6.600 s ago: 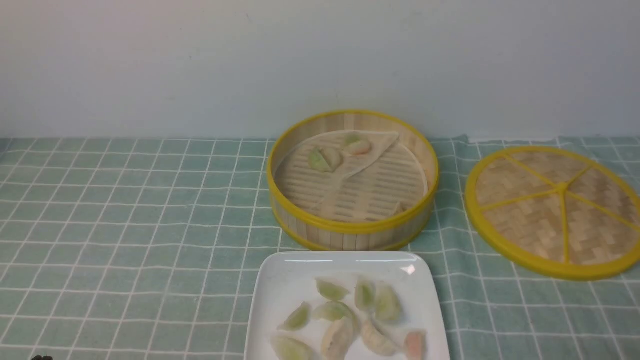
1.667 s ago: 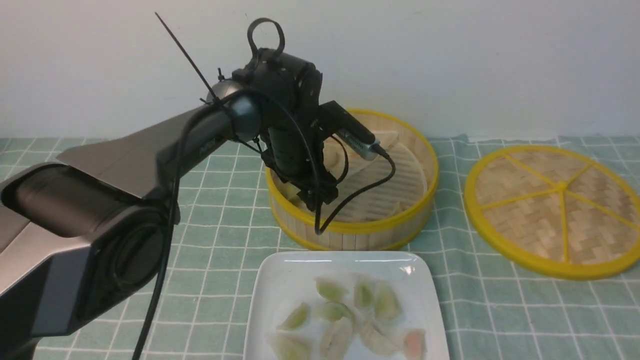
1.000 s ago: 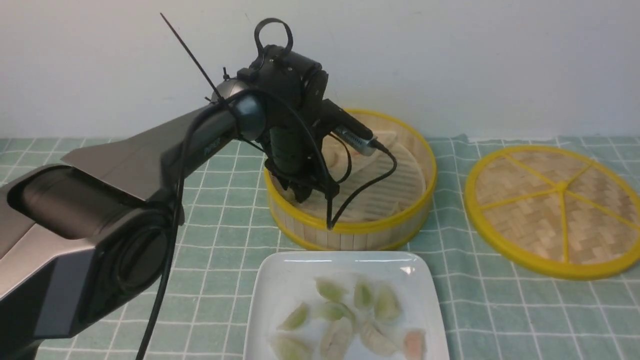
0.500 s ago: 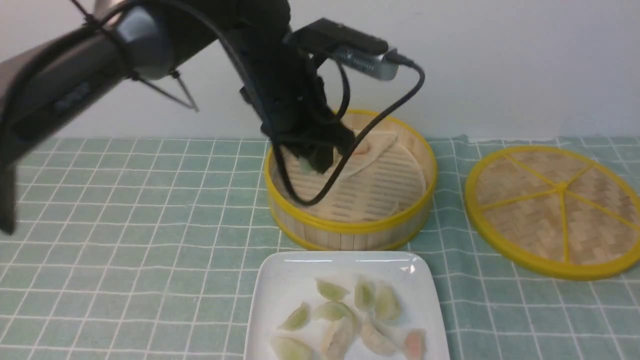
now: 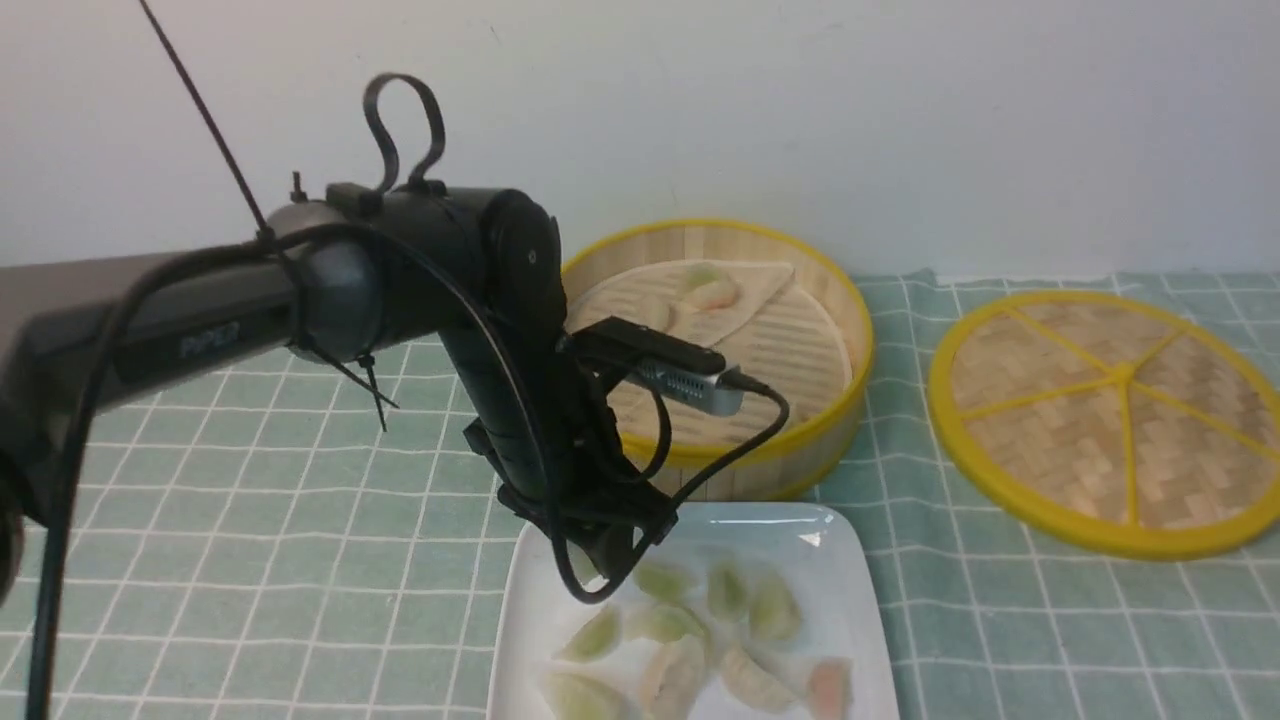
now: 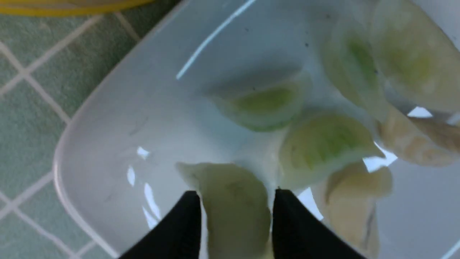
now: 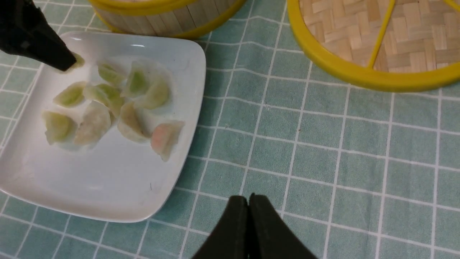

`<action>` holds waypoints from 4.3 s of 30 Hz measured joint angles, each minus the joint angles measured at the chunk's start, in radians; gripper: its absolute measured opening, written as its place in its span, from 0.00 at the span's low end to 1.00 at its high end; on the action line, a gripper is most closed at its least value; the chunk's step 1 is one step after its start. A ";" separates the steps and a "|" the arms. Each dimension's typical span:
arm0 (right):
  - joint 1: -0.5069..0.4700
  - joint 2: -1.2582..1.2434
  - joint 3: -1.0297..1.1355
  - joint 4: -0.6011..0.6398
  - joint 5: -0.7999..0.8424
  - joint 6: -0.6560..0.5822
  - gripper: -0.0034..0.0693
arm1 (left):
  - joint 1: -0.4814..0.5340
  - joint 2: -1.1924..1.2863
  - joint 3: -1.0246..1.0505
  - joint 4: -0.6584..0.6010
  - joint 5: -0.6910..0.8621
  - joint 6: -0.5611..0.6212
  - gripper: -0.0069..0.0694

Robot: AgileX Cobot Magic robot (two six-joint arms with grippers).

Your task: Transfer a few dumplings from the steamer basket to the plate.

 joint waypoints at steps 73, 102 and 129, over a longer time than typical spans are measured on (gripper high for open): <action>0.000 0.000 0.000 0.049 0.079 0.000 0.03 | 0.039 0.183 -0.751 0.303 0.155 -0.121 0.30; 0.000 0.000 0.000 0.050 0.079 -0.061 0.03 | -0.226 0.019 -0.040 0.046 0.008 -0.041 0.54; 0.000 -0.420 -0.008 -0.129 -0.249 0.070 0.03 | -0.228 -0.915 0.495 0.010 -0.449 -0.120 0.08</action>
